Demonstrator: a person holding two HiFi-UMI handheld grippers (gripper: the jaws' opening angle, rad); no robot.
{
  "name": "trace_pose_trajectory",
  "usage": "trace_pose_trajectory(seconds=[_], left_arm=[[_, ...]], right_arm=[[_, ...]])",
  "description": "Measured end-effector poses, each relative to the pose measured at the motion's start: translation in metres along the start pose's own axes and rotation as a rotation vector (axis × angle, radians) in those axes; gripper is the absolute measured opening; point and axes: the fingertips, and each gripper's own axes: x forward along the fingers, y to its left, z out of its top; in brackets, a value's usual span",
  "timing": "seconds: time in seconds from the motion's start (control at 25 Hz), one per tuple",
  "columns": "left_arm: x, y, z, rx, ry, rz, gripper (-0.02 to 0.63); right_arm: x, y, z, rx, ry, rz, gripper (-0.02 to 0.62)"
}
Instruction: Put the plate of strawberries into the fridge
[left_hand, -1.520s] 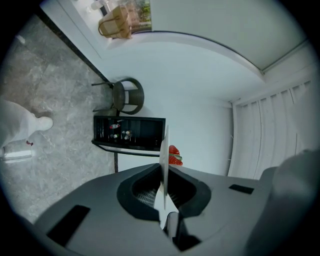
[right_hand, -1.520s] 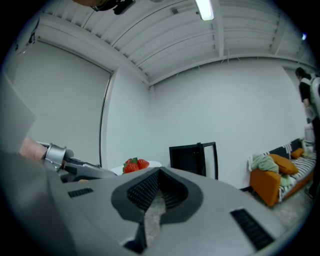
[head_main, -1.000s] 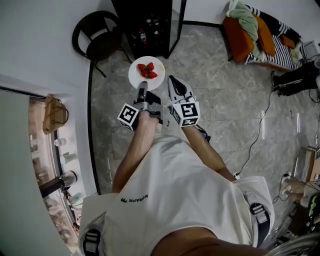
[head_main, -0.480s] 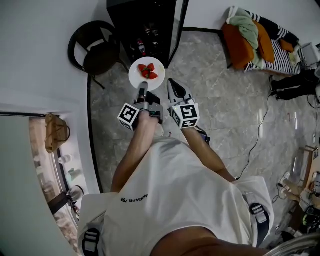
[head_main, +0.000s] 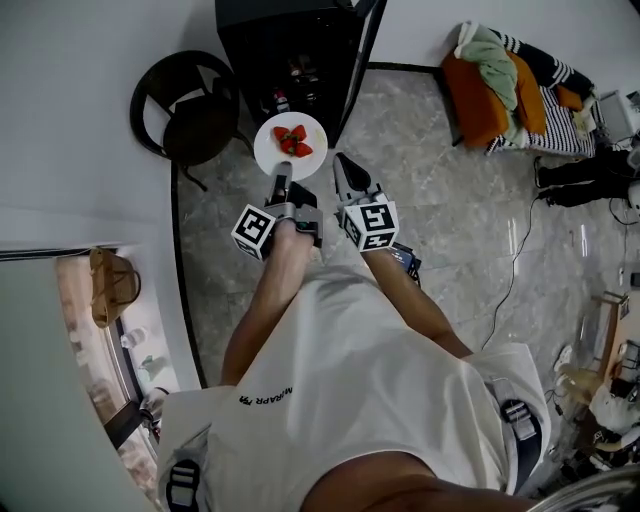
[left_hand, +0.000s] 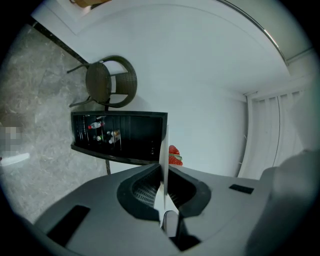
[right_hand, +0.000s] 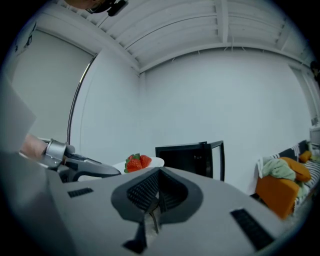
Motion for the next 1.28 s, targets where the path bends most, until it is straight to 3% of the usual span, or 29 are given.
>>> trace_pose_trajectory(seconds=[0.24,0.6,0.88,1.12,1.28], left_arm=[[0.071,0.014,0.021,-0.027,0.006,0.039,0.018],[0.096,0.025,0.021,-0.045,0.035,0.054,0.018],[0.096,0.005,0.021,-0.022,0.020,0.003,0.018],[0.187,0.013,0.024,-0.026,-0.027,0.012,0.018],[0.212,0.013,0.019,-0.031,-0.045,0.017,0.018]], right_arm=[[0.070,-0.023,-0.004,0.013,0.050,0.033,0.012],[0.092,-0.040,-0.001,0.042,0.041,0.009,0.012],[0.092,-0.038,0.014,0.008,0.010,0.030,0.012],[0.164,-0.095,0.021,-0.007,0.011,0.078,0.012],[0.183,-0.118,0.024,-0.006,0.023,0.093,0.012]])
